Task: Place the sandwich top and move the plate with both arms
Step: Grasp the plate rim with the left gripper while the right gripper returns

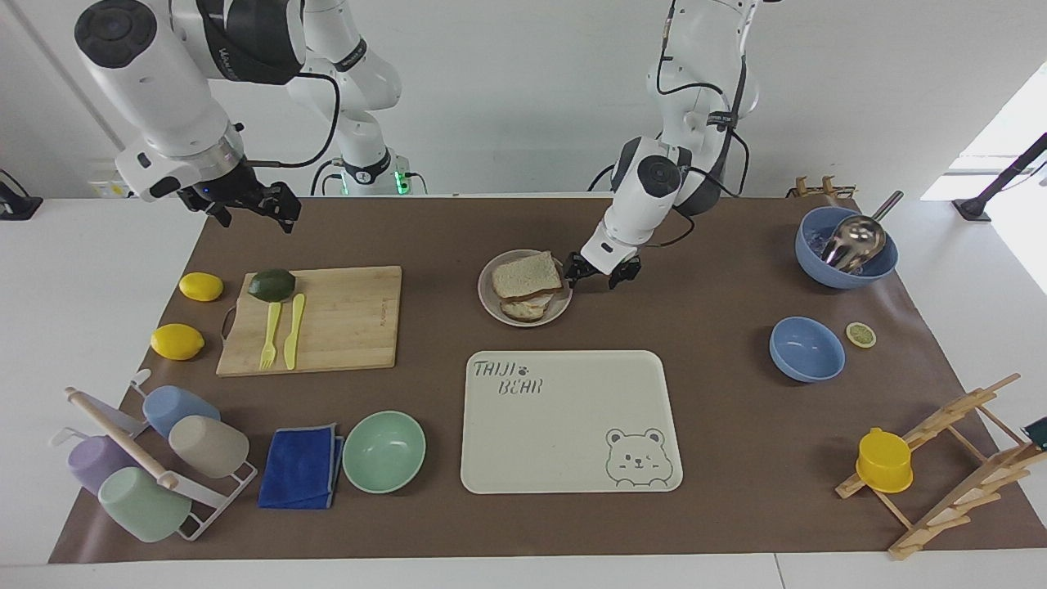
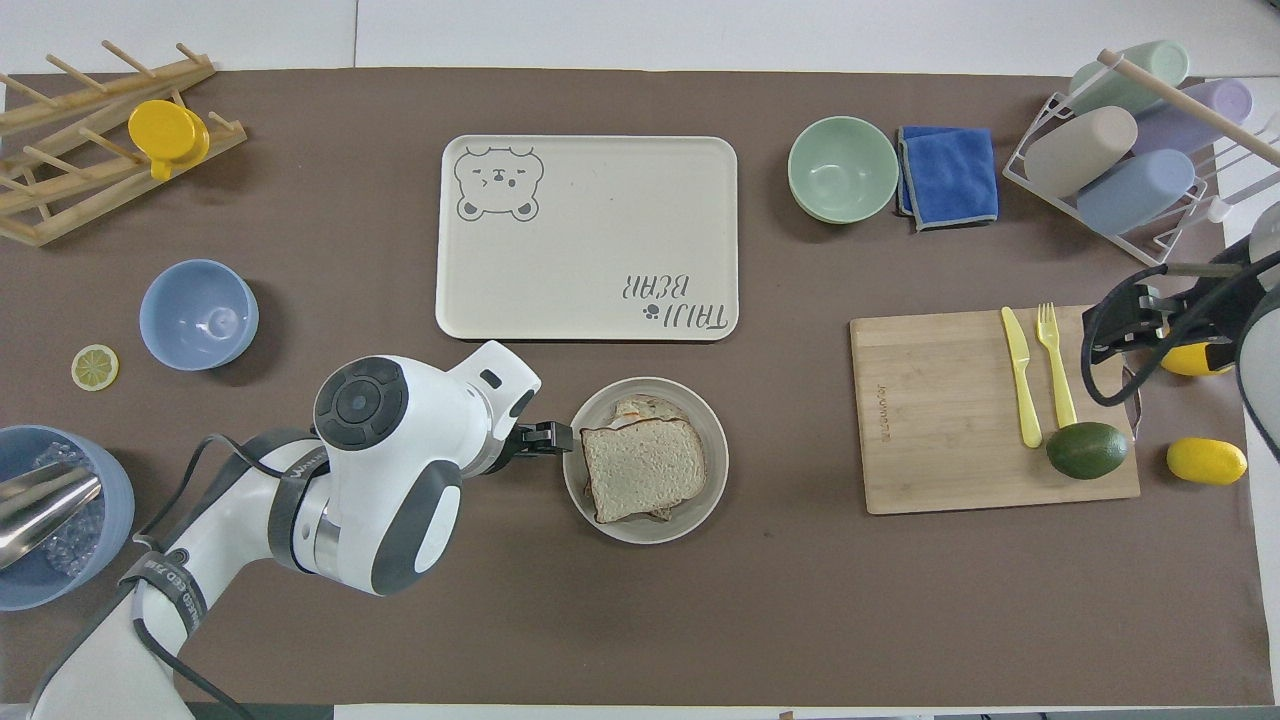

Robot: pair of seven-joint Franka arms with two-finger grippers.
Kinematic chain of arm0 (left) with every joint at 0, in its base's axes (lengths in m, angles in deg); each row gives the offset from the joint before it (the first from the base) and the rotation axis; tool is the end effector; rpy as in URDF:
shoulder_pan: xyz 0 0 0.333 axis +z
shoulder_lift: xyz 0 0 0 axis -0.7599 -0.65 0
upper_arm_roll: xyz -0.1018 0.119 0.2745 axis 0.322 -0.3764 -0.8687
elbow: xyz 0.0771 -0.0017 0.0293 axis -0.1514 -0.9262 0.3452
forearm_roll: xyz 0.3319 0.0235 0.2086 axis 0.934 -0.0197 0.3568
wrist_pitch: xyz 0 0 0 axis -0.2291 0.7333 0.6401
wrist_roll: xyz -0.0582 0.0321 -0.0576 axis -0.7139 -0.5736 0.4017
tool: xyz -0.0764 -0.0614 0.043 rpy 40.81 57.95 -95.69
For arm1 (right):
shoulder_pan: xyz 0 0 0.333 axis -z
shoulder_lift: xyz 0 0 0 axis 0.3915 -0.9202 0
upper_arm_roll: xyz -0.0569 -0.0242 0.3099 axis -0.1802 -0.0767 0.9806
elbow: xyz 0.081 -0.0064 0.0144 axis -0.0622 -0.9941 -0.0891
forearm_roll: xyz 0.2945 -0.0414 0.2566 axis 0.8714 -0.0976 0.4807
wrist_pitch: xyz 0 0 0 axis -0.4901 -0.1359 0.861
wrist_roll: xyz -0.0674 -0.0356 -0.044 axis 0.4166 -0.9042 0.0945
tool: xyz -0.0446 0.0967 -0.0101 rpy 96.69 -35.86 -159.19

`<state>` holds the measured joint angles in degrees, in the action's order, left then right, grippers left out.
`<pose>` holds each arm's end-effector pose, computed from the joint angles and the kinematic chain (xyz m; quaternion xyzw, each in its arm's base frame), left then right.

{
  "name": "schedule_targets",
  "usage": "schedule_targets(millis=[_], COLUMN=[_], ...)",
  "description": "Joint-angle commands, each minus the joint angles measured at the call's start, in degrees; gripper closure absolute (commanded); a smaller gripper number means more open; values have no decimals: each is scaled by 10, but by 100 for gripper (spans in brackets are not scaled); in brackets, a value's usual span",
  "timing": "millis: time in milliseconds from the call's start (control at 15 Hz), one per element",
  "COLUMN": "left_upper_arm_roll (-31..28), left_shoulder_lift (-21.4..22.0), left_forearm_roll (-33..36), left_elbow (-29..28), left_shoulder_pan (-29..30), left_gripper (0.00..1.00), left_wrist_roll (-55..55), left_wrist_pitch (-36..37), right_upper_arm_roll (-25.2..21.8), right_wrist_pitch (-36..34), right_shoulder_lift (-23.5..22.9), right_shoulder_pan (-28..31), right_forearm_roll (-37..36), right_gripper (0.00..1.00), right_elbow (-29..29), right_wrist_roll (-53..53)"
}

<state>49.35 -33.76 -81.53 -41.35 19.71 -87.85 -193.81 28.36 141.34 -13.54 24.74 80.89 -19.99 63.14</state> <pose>0.4244 -0.3012 0.3199 0.9943 -0.0163 -0.0550 0.0898 0.5463 -0.0125 0.5817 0.9931 -0.0315 -0.1065 0.0370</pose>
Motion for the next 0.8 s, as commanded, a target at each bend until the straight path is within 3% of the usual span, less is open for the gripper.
schedule_targets(millis=[0,200,333,467,733], left_upper_arm_roll=[-9,-8,-9,-9,-9], left_shoulder_lift=[-2,-3,-11,-17,-19], left_forearm_roll=[-12,-12,-26,-28,-35], left_elbow=[-6,-6,-6,-6,-6], left_shoulder_pan=[-17,-19,-26,-29,-34], left_gripper=[18,34,43,44,51], left_wrist_roll=[1,1,1,1,1], left_wrist_pitch=[-18,-18,-20,-26,-31], right_upper_arm_roll=[-15,-21,-24,-29,-37], right_wrist_pitch=[-16,-5,42,16,30], right_shoulder_lift=[18,19,7,13,10], right_shoulder_pan=[-11,-14,-18,-18,-19], right_forearm_roll=[11,9,4,6,8], right_gripper=[0,0,0,0,0], right_elbow=[-14,-16,-4,-11,-9], right_wrist_roll=[20,29,29,34,43])
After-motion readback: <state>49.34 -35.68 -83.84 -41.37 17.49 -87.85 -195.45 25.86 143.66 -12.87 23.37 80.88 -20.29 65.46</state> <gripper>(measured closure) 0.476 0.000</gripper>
